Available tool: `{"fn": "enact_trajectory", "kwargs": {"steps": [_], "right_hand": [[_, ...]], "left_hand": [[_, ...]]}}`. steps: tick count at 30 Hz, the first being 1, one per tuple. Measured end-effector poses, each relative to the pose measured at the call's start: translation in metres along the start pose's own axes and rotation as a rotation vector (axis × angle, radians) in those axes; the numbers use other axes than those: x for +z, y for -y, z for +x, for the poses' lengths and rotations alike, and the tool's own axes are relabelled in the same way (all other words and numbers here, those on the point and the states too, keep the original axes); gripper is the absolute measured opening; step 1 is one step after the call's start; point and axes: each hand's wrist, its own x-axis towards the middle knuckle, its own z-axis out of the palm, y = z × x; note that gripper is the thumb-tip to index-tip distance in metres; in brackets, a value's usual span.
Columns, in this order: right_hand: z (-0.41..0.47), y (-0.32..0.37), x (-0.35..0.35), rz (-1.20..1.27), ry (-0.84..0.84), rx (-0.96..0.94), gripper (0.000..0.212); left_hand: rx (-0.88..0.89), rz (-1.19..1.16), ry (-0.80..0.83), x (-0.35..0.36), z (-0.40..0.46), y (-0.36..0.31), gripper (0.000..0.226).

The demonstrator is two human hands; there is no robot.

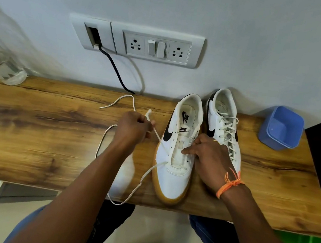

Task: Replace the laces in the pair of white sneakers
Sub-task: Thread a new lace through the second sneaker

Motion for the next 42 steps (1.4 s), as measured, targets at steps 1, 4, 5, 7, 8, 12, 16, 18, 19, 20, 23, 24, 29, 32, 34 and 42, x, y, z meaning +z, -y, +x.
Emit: {"fn": "enact_trajectory", "kwargs": {"steps": [1, 4, 5, 7, 8, 12, 16, 18, 19, 20, 23, 24, 29, 32, 34, 42], "right_hand": [[0.0, 0.001, 0.0, 0.007, 0.0, -0.005, 0.042], [0.0, 0.002, 0.0, 0.005, 0.013, -0.028, 0.041], [0.001, 0.002, 0.0, 0.006, 0.013, -0.036, 0.041], [0.002, 0.001, 0.001, 0.024, 0.001, -0.046, 0.038], [0.001, 0.001, 0.003, 0.035, -0.009, -0.044, 0.035], [-0.001, 0.003, 0.007, 0.091, -0.053, -0.026, 0.009], [-0.002, 0.007, 0.01, 0.047, -0.018, 0.014, 0.021], [-0.002, 0.009, 0.01, 0.041, -0.022, 0.027, 0.021], [-0.002, 0.01, 0.01, 0.043, -0.023, 0.033, 0.021], [-0.002, 0.01, 0.01, 0.043, -0.023, 0.034, 0.02], [-0.002, 0.008, 0.011, 0.06, -0.033, 0.023, 0.017], [-0.002, 0.008, 0.011, 0.063, -0.038, 0.019, 0.017], [-0.001, 0.007, 0.015, 0.108, -0.09, 0.024, 0.02], [0.004, 0.02, 0.01, 0.702, -0.168, 0.183, 0.019], [0.007, 0.03, 0.001, 1.168, -0.159, 0.329, 0.024], [0.006, 0.033, -0.006, 1.4, -0.073, 0.372, 0.03]], "left_hand": [[0.013, -0.024, -0.038, -0.002, 0.002, 0.0, 0.016], [0.032, -0.024, -0.095, 0.001, 0.001, 0.001, 0.017], [0.027, -0.006, -0.089, 0.002, 0.0, 0.001, 0.018], [-0.008, 0.064, -0.017, 0.004, -0.002, 0.0, 0.022], [-0.037, 0.129, 0.038, 0.006, -0.002, 0.001, 0.025], [-0.136, 0.481, 0.256, 0.013, -0.003, 0.005, 0.049], [-0.023, 0.69, 0.463, 0.013, -0.006, 0.005, 0.04], [-0.008, 0.717, 0.542, 0.015, -0.008, 0.005, 0.033], [0.003, 0.737, 0.558, 0.017, -0.009, 0.006, 0.03], [0.011, 0.751, 0.565, 0.018, -0.009, 0.006, 0.028], [-0.038, 0.646, 0.62, 0.016, -0.008, 0.006, 0.028], [-0.055, 0.57, 0.639, 0.011, -0.009, 0.002, 0.026], [0.072, 0.151, 0.557, -0.007, -0.012, -0.019, 0.014], [0.059, -0.093, 0.639, -0.002, -0.017, -0.028, 0.022], [0.06, -0.222, 0.693, -0.001, -0.019, -0.033, 0.023], [0.386, 0.04, 0.432, 0.008, -0.018, -0.026, 0.019]]}}
